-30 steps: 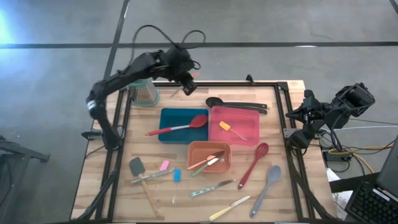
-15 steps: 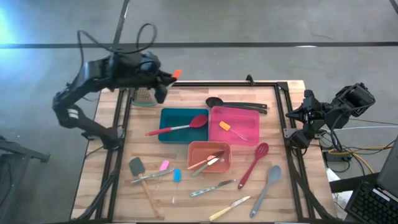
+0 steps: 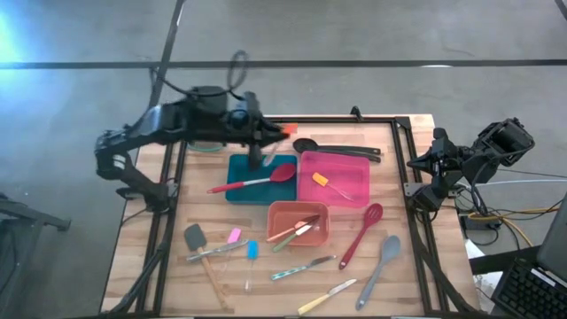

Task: Pick & Place Kitchen Items
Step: Put the orange spatula into the red bin

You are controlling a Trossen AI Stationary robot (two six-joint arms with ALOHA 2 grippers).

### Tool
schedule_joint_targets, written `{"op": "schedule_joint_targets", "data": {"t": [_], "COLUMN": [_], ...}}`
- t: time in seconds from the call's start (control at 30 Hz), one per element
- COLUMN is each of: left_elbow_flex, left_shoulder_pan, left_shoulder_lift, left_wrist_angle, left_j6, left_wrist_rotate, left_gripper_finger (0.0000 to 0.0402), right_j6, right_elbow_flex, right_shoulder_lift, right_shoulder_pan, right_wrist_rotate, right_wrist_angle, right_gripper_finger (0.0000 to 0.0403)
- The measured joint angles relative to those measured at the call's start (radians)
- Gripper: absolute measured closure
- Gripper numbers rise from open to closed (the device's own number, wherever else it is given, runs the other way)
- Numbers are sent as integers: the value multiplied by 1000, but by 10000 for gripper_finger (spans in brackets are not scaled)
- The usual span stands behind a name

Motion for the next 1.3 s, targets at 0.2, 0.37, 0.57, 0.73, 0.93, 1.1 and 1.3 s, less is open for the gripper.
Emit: {"op": "schedule_joint_targets", "data": {"t": [0.2,0.37,0.57,0.73,0.93,1.1,1.3], "left_elbow_flex": [53,198,325,309,266,128,-93], "left_shoulder_pan": [14,23,35,46,53,57,81], "left_shoulder_lift": [124,269,419,497,531,493,432], "left_wrist_angle": [67,67,93,214,348,600,1012], "left_j6": [61,119,154,121,107,102,-21], "left_wrist_rotate": [115,168,175,243,308,342,430], "left_gripper_finger": [373,373,373,373,373,373,373], "right_j6": [0,0,0,0,0,-3,-3], "right_elbow_flex": [0,0,0,0,0,0,0], "right_shoulder_lift": [0,0,0,0,0,-1,-2], "right_shoulder_pan": [0,0,0,0,0,0,-1], "right_wrist_rotate": [0,0,0,0,0,19,32], "right_wrist_angle": [0,0,0,0,0,0,2], "right_gripper_finger": [394,394,394,394,394,394,394]}}
